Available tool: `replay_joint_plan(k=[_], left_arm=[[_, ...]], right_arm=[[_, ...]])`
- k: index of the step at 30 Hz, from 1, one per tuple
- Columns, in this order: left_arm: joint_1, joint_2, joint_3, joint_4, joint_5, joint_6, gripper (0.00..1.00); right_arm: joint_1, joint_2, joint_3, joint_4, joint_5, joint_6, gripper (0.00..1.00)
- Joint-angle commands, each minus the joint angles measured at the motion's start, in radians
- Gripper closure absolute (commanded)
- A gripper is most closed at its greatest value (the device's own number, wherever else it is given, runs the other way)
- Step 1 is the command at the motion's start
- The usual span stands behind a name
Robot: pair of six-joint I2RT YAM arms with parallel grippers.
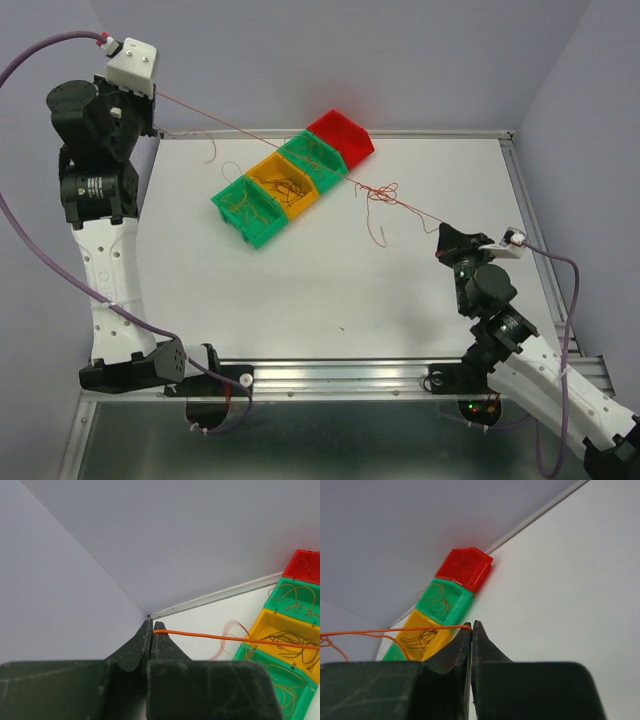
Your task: Untangle the cables
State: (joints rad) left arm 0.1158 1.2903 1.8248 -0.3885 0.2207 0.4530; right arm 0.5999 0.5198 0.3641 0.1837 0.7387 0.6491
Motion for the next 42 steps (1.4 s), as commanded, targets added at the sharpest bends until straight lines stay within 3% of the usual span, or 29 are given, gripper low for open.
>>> replay_joint_plan(k=[1, 4, 7, 9, 13, 16, 18, 20, 21, 25, 29, 32, 39, 42], left_arm=[[0.205, -0.011, 0.135, 0.171, -0.147, -0.048, 1.00], [0.260, 0.000, 0.148, 0.165, -0.095, -0.071, 1.00], [0.265, -0.023, 0.111, 0.157, 0.030, -0.079, 1.00], [0.263, -0.048, 0.070, 0.160, 0.149, -0.097, 1.00], [0.234, -0.080, 0.039, 0.157, 0.224, -0.108, 1.00], [0.188, -0.111, 0.005, 0.146, 0.285, -0.105, 1.00], [0.136, -0.134, -0.027, 0.145, 0.316, -0.100, 1.00], [0.092, -0.144, -0.041, 0.139, 0.310, -0.097, 1.00], [0.055, -0.149, -0.048, 0.134, 0.316, -0.094, 1.00], [0.001, -0.163, -0.053, 0.097, 0.388, -0.097, 1.00], [-0.033, -0.192, -0.097, 0.089, 0.459, -0.114, 1.00], [-0.053, -0.220, -0.136, 0.092, 0.482, -0.119, 1.00], [-0.068, -0.253, -0.185, 0.135, 0.458, -0.134, 1.00], [-0.068, -0.241, -0.173, 0.128, 0.447, -0.123, 1.00]], right_arm=[[-0.032, -0.122, -0.063, -0.170, 0.325, 0.058, 0.99], [-0.034, -0.254, -0.097, -0.211, 0.367, 0.040, 0.99], [-0.034, -0.255, -0.074, -0.210, 0.263, -0.003, 0.99], [-0.032, -0.154, -0.047, -0.201, 0.181, -0.051, 0.99], [-0.034, 0.109, 0.045, -0.159, -0.031, -0.135, 0.99], [-0.032, 0.317, 0.127, -0.159, -0.127, -0.155, 0.79], [-0.032, 0.362, 0.134, -0.115, -0.156, -0.161, 0.53], [-0.032, 0.375, 0.119, -0.063, -0.234, -0.199, 0.40], [-0.032, 0.373, 0.105, 0.000, -0.305, -0.216, 0.27], [-0.032, 0.376, 0.081, 0.198, -0.559, -0.328, 0.12], [-0.032, 0.456, 0.137, 0.237, -0.676, -0.362, 0.12], [-0.032, 0.525, 0.162, 0.191, -0.555, -0.326, 0.12], [-0.031, 0.568, 0.141, 0.223, -0.555, -0.309, 0.16], [-0.031, 0.597, 0.147, 0.235, -0.693, -0.301, 0.13]])
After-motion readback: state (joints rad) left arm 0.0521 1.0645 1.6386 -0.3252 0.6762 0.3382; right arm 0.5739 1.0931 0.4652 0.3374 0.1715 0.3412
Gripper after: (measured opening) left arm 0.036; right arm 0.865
